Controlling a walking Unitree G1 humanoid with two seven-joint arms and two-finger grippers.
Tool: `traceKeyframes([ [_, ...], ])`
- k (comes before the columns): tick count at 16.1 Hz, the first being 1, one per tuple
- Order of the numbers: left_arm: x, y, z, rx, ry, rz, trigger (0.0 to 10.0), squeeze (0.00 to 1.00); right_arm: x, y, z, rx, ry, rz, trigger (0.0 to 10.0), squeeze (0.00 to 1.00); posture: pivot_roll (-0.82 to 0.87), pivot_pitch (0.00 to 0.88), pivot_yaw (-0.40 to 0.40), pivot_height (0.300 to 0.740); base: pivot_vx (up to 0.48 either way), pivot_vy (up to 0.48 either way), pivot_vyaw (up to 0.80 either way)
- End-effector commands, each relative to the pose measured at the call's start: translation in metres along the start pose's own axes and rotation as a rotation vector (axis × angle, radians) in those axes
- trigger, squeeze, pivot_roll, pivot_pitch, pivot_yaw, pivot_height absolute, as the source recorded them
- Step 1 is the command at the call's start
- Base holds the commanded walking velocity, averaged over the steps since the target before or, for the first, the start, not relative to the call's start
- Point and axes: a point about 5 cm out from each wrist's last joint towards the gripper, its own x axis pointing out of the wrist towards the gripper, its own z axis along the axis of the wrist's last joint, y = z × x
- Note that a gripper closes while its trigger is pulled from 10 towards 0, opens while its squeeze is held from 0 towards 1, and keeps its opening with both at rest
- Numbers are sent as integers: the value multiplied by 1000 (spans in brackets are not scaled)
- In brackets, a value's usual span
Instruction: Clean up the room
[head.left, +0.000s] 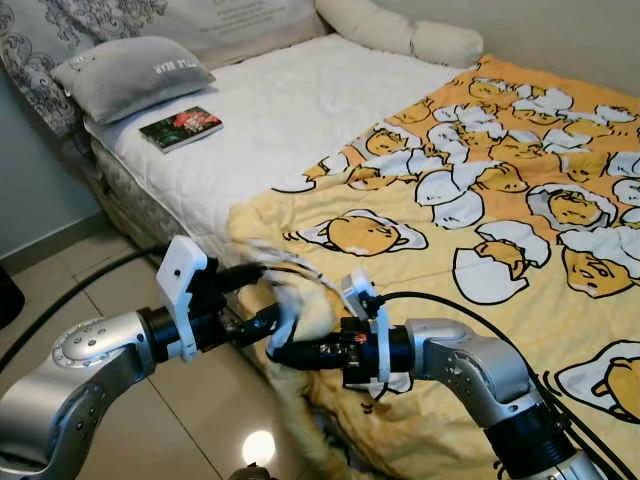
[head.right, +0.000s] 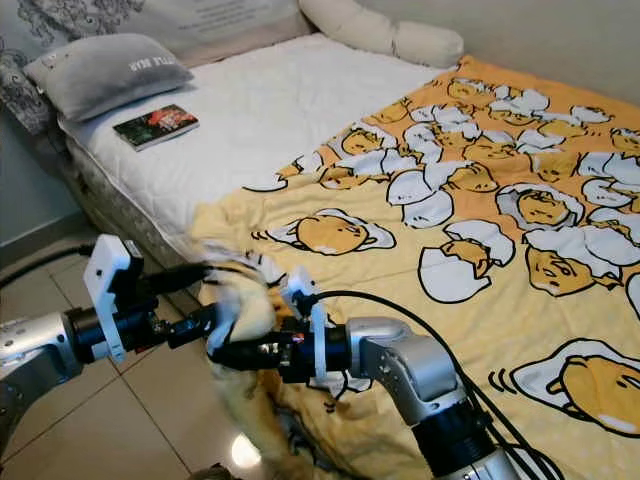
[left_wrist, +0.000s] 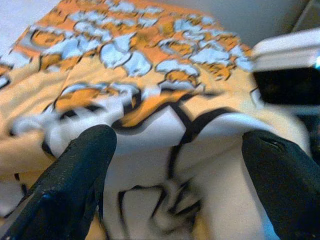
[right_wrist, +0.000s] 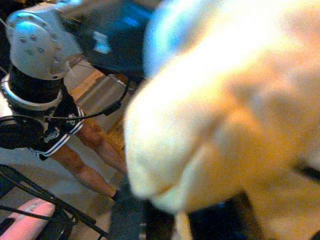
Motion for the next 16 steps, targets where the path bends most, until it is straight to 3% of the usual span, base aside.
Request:
traceKeyframes([
  [1,0,-2,7,8,-21,-21,10000,580,0,-1,1,-13,9,-19,10000,1000,84,0,-10,740,0,0,0],
  [3,-4,-6,37,-22,-169,-89,10000,525,2,-3,-1,-33,41,-58,10000,1000,88,0,-15,740,0,0,0],
  [4,-11,-9,46,-15,-168,-142,10000,498,2,-10,0,-57,38,-121,10000,1000,88,0,-15,740,0,0,0],
  [6,-21,-5,45,7,-121,-134,10000,455,2,-12,2,-62,33,-140,10000,1000,90,0,-15,740,0,0,0],
  [7,-22,7,42,13,-94,-39,10000,451,0,-11,0,-68,47,-142,10000,1000,93,0,-17,740,0,0,0],
  [9,-20,13,38,18,-59,18,10000,451,-6,-14,-4,-71,58,-190,10000,1000,90,0,-17,740,0,0,0],
  [10,-18,13,36,12,-52,23,10000,447,-12,-20,-9,-66,66,-258,10000,729,87,0,-16,740,0,0,0],
  [11,-17,11,35,8,-51,21,10000,447,-17,-23,-12,-65,73,-300,10000,0,84,0,-15,740,0,0,0],
  [14,-10,11,20,38,13,49,10000,447,-49,-53,-27,0,65,-680,10000,0,78,0,-15,740,0,0,0],
  [15,-4,15,11,63,45,111,10000,455,-69,-65,-28,10,18,-880,10000,0,76,0,-14,740,0,0,0],
  [16,-1,19,5,81,64,158,10000,455,-80,-68,-26,10,-30,-971,10000,0,75,0,-15,740,0,0,0],
])
